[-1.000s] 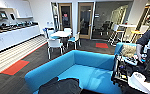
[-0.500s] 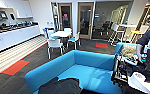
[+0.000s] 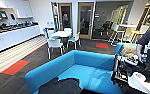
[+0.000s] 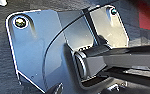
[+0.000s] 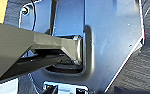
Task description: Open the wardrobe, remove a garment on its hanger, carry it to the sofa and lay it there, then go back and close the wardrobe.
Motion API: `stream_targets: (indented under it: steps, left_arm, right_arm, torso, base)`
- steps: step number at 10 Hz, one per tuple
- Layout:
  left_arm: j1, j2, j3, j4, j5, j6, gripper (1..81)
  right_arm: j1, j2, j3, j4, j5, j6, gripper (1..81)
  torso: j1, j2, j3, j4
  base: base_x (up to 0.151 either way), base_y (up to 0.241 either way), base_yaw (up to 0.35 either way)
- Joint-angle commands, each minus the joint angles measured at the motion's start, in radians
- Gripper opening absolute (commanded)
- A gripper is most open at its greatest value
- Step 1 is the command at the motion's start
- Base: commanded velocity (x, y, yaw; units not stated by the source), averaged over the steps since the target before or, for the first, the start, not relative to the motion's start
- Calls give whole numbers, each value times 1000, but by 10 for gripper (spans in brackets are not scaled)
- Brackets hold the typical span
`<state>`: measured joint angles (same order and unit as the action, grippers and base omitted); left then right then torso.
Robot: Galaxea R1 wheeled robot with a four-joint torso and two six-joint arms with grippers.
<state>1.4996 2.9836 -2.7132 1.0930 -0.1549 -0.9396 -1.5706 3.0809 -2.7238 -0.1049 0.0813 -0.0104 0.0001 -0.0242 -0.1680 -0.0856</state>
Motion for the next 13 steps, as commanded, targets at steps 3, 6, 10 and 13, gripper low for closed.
stream_targets:
  steps: [3, 6, 10, 13]
  left_arm:
    - [-28, -4, -2, 1, 37, 8, 811]
    - [-29, -3, -2, 1, 37, 12, 811]
    - [-29, -1, -5, 1, 37, 12, 811]
    - [-32, 8, -5, 1, 63, 13, 811]
  right_arm:
    - [25, 12, 4, -2, -58, -3, 811]
    - [25, 12, 4, -2, -58, -3, 811]
    - [28, 15, 4, -2, -58, -3, 811]
    - [28, 14, 4, -2, -58, -3, 811]
  torso:
    - [0, 0, 0, 0]
    - [0, 0, 0, 0]
    - [0, 0, 0, 0]
    - [0, 0, 0, 0]
  base:
    - [0, 0, 224]
    - [0, 0, 226]
    - [0, 0, 226]
    - [0, 0, 226]
